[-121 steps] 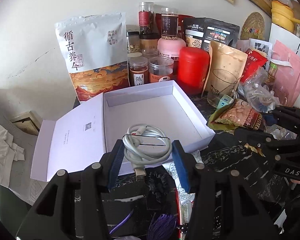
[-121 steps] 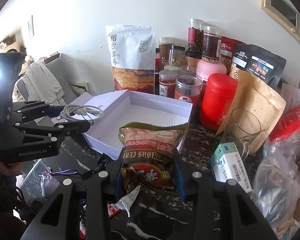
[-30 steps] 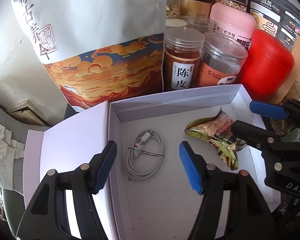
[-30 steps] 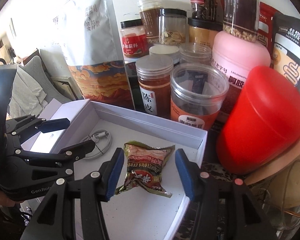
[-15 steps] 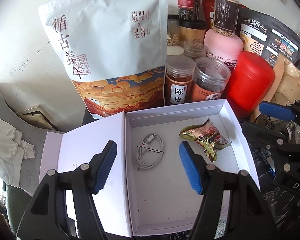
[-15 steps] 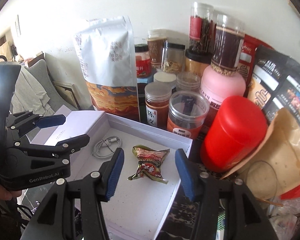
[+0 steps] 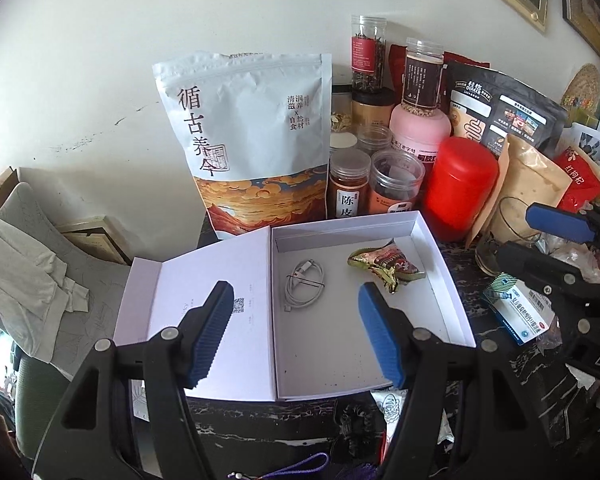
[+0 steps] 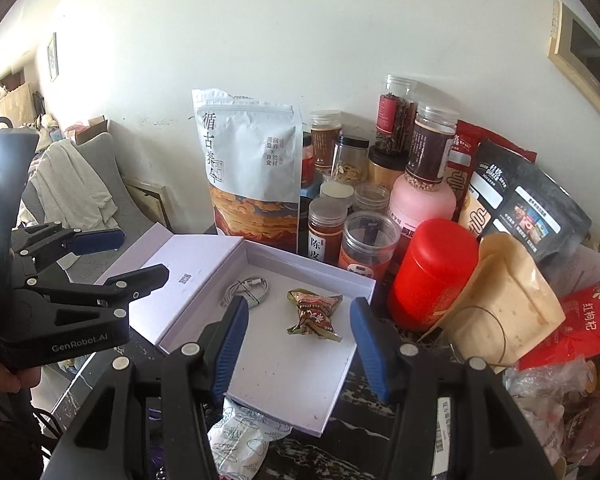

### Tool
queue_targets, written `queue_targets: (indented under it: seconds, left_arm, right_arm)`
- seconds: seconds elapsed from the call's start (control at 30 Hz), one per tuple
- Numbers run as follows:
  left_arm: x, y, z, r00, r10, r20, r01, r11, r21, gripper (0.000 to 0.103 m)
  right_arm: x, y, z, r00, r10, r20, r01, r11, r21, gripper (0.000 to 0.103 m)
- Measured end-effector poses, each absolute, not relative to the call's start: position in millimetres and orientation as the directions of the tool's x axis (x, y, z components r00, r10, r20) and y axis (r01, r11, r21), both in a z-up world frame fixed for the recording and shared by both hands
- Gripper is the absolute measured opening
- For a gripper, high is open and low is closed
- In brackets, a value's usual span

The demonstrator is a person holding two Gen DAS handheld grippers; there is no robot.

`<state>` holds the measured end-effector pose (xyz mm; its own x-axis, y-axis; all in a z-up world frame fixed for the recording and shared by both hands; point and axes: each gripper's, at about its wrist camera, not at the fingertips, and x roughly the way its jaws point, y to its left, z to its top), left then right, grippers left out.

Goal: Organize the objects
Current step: 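Open the left tool to drop the cable while the right drops the snack packet into the box, then withdraw both tools from the box toward the lavender pouch and scrunchie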

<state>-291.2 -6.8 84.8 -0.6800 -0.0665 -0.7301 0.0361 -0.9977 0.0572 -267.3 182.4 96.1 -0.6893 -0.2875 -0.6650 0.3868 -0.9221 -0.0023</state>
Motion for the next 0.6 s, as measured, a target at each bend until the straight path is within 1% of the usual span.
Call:
queue_targets:
  seconds: [0.13,0.27,0.5,0.6]
  left_arm:
    - [-261,-7,97,-0.696,-0.064,-0.715,0.034,-0.998,0.057,0.064]
    - [-229,-9,106,-0.710,-0.060,-0.702,0.037,-0.998,0.048,0.067]
    - [-178,-12,107,-0.716,-0.053,-0.696,0.046,-0.999,0.028,0.067]
    - [-156,-13,104,-0.714,-0.053,-0.699,0.049,-0.998,0.026,0.067]
  right_arm:
    - [-241,185,105,-0.704,-0.286,-0.650,0.385,-0.923,-0.010,0.053]
    - [-214,187,112,-0.715,-0.280,-0.641,0.378,-0.926,-0.017,0.053]
    - [-167,180,115,-0.726,-0.273,-0.632,0.381,-0.924,-0.038,0.054]
    - [-147,176,112,-0.726,-0.279,-0.629,0.390,-0.920,-0.043,0.056]
